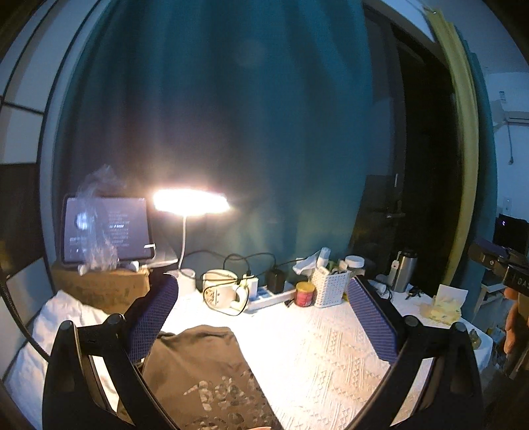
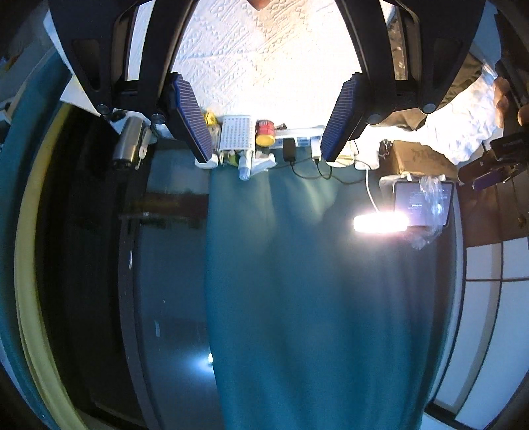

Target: Fold small clothes

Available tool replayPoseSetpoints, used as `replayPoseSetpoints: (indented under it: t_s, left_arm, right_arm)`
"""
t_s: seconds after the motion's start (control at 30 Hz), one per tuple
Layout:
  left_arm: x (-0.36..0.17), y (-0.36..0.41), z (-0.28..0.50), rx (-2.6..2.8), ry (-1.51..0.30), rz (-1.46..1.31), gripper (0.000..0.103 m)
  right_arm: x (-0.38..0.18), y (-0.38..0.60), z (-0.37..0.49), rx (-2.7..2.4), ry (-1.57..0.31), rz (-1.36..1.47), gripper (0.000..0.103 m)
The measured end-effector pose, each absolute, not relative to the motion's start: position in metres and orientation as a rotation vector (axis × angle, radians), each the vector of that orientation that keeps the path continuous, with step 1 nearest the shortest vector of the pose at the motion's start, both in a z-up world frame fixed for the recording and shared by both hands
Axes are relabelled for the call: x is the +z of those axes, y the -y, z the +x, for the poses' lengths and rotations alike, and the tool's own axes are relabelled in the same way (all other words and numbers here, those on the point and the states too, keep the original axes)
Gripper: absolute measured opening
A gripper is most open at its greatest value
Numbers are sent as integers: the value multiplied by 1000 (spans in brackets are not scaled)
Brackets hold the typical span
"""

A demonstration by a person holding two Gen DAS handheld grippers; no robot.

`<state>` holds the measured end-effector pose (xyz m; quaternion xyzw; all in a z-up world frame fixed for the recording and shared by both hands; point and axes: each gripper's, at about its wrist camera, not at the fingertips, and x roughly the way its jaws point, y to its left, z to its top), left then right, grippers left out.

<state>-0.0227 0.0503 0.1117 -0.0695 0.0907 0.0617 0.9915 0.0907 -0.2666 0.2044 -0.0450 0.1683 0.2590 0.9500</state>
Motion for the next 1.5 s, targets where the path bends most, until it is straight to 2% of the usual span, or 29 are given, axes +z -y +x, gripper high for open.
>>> replayPoseSetpoints:
  t_s: [0.7,1.5]
  left_arm:
    - [100,-49,-4,159,-220,-125,101]
    - [103,-44,0,158,-222,-109,101]
  right_arm:
    - [171,272,118,486,-424,-89,72]
    - [169,282,118,466,-433,-77,72]
